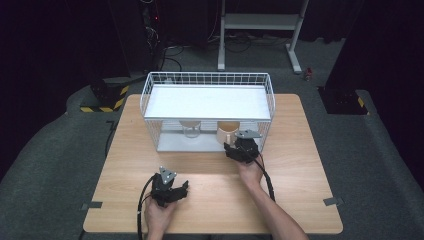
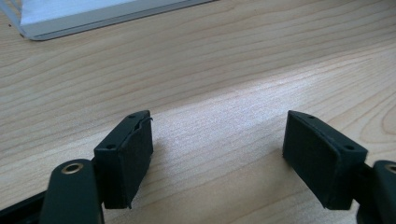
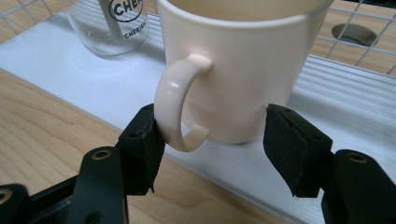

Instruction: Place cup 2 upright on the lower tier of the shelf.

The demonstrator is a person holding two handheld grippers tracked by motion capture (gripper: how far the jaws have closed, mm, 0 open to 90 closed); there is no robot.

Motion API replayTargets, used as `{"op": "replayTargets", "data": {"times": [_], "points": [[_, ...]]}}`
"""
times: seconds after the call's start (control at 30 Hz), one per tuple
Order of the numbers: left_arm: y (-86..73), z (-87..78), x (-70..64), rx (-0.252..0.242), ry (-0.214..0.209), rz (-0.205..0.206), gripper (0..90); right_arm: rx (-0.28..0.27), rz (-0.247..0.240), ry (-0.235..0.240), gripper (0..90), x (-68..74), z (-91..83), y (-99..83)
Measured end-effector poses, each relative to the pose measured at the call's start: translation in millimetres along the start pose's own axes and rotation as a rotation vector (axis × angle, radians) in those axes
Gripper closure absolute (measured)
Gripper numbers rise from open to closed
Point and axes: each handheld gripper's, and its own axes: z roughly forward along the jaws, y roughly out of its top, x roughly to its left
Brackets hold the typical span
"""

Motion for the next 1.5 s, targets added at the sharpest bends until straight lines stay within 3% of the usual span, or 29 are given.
{"op": "replayTargets", "data": {"times": [0.43, 0.63, 1.0, 1.07, 1.17, 1.3, 1.33, 1.5], "points": [[-0.1, 0.1, -0.1, -0.002, 0.000, 0.003, 24.5, -0.009, 0.017, -0.025, 44.2, -5.8, 10.5, 4.5], [-0.1, 0.3, -0.4, -0.005, 0.000, -0.001, 24.5, -0.005, -0.013, -0.043, 44.8, -6.8, 15.2, 11.1], [-0.1, 0.3, -0.4, -0.005, 0.001, -0.001, 24.5, 0.001, 0.020, -0.076, 47.4, -14.6, 24.4, 7.5], [-0.1, 0.3, -0.4, -0.005, 0.001, -0.001, 24.5, 0.012, 0.033, -0.076, 46.8, -15.2, 26.7, 6.1], [-0.1, 0.3, -0.5, -0.006, 0.001, -0.001, 24.5, -0.011, 0.022, -0.047, 41.3, -16.4, 23.9, 6.9], [-0.1, 0.4, -0.4, -0.006, 0.001, -0.001, 24.5, -0.023, 0.043, -0.010, 35.4, -14.0, 15.3, 9.4], [-0.1, 0.3, -0.5, -0.005, 0.001, -0.001, 24.5, -0.025, 0.022, 0.002, 31.9, -12.8, 11.4, 10.5], [-0.1, 0.3, -0.5, -0.005, 0.001, -0.001, 24.5, -0.022, 0.008, 0.012, 26.9, -10.2, 5.0, 10.7]]}}
